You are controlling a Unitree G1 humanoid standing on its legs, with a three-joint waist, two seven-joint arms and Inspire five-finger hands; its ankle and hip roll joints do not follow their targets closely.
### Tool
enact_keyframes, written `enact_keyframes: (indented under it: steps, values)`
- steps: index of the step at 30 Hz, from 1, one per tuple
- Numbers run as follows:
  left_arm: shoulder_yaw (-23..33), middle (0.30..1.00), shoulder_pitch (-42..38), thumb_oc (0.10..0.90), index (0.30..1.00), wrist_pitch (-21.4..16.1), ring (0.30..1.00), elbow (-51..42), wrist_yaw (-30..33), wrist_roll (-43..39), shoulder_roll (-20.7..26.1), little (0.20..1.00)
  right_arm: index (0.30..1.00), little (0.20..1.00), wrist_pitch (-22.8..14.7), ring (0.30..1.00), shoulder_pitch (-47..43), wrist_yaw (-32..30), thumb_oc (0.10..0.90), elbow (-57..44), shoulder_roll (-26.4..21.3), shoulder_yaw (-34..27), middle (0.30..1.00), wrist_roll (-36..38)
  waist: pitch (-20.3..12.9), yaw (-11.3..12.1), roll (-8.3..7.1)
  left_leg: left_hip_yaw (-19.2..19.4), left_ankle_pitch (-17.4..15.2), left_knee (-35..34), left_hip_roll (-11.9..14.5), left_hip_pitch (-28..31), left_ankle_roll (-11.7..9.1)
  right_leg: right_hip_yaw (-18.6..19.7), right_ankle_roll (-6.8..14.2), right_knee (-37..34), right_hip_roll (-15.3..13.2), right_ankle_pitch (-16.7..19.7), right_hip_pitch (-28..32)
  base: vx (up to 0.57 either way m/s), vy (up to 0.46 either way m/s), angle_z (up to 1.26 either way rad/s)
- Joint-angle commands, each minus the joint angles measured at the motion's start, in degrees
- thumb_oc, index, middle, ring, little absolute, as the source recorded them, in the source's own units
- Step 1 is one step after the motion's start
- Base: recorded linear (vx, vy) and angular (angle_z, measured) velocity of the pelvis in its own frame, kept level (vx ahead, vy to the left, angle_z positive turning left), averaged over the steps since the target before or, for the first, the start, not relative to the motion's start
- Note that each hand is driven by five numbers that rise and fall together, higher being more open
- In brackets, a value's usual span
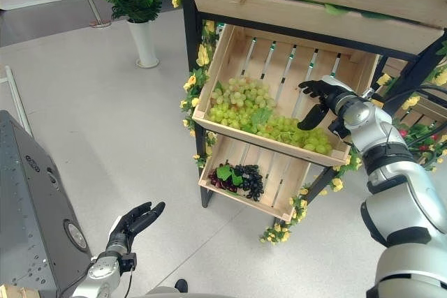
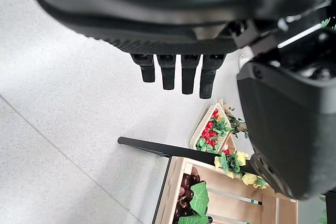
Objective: Pick up the fruits from the basket on one side to the basket on the other side
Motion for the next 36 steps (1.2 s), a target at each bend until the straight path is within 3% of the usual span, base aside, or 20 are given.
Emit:
enact_keyframes:
  steps: [1, 9, 12, 16, 20, 24, 31, 36]
  values:
    - [-4.1, 0.900, -3.5, 0.800, 0.900, -5.2, 0.900, -5.6, -0.2, -0.4, 4.1, 0.900, 0.900, 0.900, -1.9, 0.900, -13.5, -9.6, 0.800, -1.0, -4.6, 4.9, 0.900, 1.3, -3.0, 1.4, -2.80, 0.2, -9.3, 0.1, -1.5, 3.2, -0.3, 2.0, -0.6, 0.4, -1.4, -3.5, 2.3, 0.00, 0.000, 0.00]
    - [-3.5, 0.900, -3.2, 0.800, 0.900, -4.6, 0.900, -5.7, 0.4, -0.5, 3.7, 0.900, 0.900, 0.900, -2.7, 0.900, -6.0, -19.5, 0.800, -17.3, -3.6, -1.4, 0.900, 6.2, -2.7, -0.2, -2.40, 1.0, -9.6, 0.1, -1.5, 3.3, -0.2, 2.6, -0.4, 0.4, -1.5, -3.4, 2.0, 0.00, -0.003, -0.01]
    - [-2.8, 0.900, -3.3, 0.800, 0.900, -3.7, 0.900, -6.0, 1.4, -0.3, 2.7, 0.900, 0.900, 0.900, -4.8, 0.900, 4.5, -22.8, 0.800, -31.4, 0.0, -8.4, 0.900, 6.3, -2.4, -2.0, -1.92, 2.0, -9.1, 0.1, -1.6, 3.0, 0.5, 3.1, -0.5, 0.4, -1.8, -2.9, 1.2, -0.02, -0.008, -0.04]
    - [-2.1, 0.900, -3.3, 0.800, 0.900, -2.9, 0.900, -6.4, 2.7, -0.1, 1.7, 0.900, 0.900, 0.900, -6.4, 0.900, 13.3, -23.9, 0.800, -42.7, 4.3, -13.4, 0.900, 4.1, -2.1, -3.4, -1.46, 2.7, -9.4, 0.1, -1.6, 3.2, 0.9, 3.9, -0.5, 0.4, -1.8, -2.9, 1.0, 0.01, -0.021, -0.04]
    - [-1.3, 0.900, -3.9, 0.800, 0.900, -2.1, 0.900, -5.9, 4.4, -0.3, 0.3, 0.900, 0.900, 0.900, -9.0, 0.900, 20.4, -22.4, 0.800, -52.7, 7.5, -14.3, 0.900, 0.8, -1.6, -4.6, -0.93, 3.4, -9.6, 0.1, -1.7, 3.4, 1.2, 4.7, -0.3, 0.4, -1.8, -2.7, 0.6, 0.00, -0.023, -0.13]
    - [0.1, 0.900, -4.4, 0.800, 0.900, -1.2, 0.900, -4.3, 6.3, 0.0, -1.1, 0.900, 0.900, 0.900, -12.0, 0.900, 27.4, -17.5, 0.800, -60.8, 10.8, -15.0, 0.900, 5.4, -1.4, -5.9, -0.71, 4.3, -9.9, 0.1, -1.8, 3.5, 1.4, 5.6, -0.2, 0.4, -1.7, -2.7, 0.3, 0.01, -0.033, -0.10]
    - [1.6, 0.900, -3.6, 0.800, 0.900, 0.2, 0.900, -3.9, 6.4, 1.5, -1.4, 0.900, 0.900, 0.900, -13.0, 0.900, 37.4, -8.8, 0.800, -64.6, 15.3, -15.2, 0.900, 16.8, -1.0, -6.6, -0.51, 4.6, -10.1, 0.1, -1.9, 3.7, 1.5, 6.1, -0.2, 0.4, -1.4, -2.8, 0.2, 0.01, -0.061, -0.09]
    - [3.2, 0.900, -2.1, 0.800, 0.900, 1.1, 0.900, -3.0, 7.2, 2.2, -1.8, 0.900, 0.900, 0.900, -13.5, 0.900, 46.7, -3.7, 0.800, -63.2, 20.0, -13.9, 0.900, 20.0, -0.1, -7.1, -0.08, 4.8, -10.1, 0.1, -1.7, 4.2, 1.5, 5.8, -0.6, 1.9, -0.9, -4.0, 0.4, 0.02, -0.134, -0.03]
